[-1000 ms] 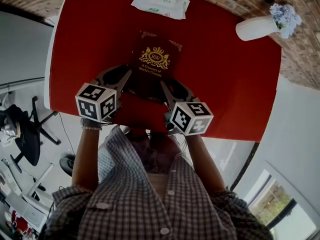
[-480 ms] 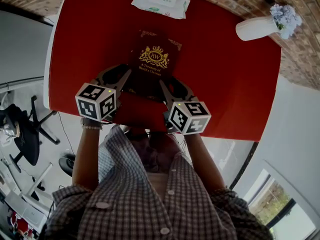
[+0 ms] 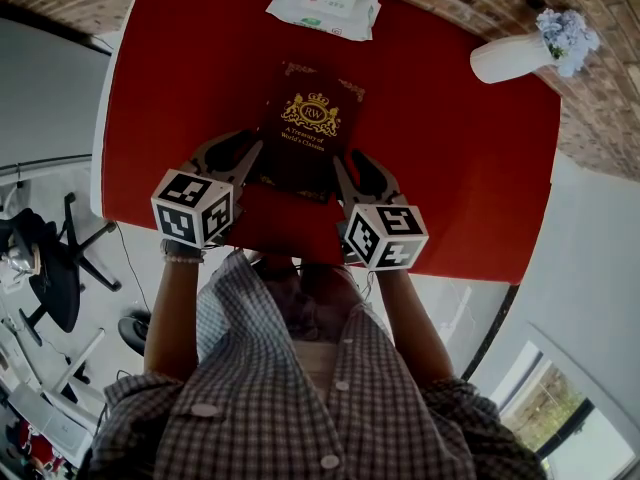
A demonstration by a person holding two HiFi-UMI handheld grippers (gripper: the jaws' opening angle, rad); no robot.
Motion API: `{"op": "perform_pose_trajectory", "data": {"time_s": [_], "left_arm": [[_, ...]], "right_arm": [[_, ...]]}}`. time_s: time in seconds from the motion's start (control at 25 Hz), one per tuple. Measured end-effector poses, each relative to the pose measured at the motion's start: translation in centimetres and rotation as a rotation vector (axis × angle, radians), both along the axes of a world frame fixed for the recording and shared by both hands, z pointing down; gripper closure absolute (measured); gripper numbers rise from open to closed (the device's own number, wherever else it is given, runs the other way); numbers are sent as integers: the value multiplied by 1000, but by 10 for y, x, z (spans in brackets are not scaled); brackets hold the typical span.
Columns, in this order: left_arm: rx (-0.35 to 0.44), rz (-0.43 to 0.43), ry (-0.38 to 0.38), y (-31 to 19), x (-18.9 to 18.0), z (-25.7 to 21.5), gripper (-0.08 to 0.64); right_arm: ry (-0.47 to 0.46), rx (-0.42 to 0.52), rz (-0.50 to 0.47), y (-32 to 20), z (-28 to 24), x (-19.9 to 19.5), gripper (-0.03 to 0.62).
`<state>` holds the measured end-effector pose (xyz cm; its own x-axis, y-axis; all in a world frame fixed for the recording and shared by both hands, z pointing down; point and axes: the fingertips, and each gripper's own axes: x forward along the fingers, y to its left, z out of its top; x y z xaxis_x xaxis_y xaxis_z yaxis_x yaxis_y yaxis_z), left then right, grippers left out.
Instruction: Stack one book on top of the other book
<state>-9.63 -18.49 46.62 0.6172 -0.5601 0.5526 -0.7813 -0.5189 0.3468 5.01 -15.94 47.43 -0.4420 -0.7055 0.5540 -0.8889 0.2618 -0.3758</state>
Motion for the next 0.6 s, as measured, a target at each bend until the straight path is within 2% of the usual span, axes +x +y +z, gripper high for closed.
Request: {"op": "perform_pose_trajectory", "data": {"time_s": [0.16, 0.24, 0.6], "left_arm": [[35, 1, 2, 0, -2, -13, 502], [51, 11, 10, 1, 0, -19, 529], [81, 107, 2, 16, 20, -43, 552]], "right_arm": [[34, 35, 12, 2, -10, 10, 550], [39, 52, 9, 4, -16, 13, 580], [12, 124, 18, 10, -51, 19, 584]]}}
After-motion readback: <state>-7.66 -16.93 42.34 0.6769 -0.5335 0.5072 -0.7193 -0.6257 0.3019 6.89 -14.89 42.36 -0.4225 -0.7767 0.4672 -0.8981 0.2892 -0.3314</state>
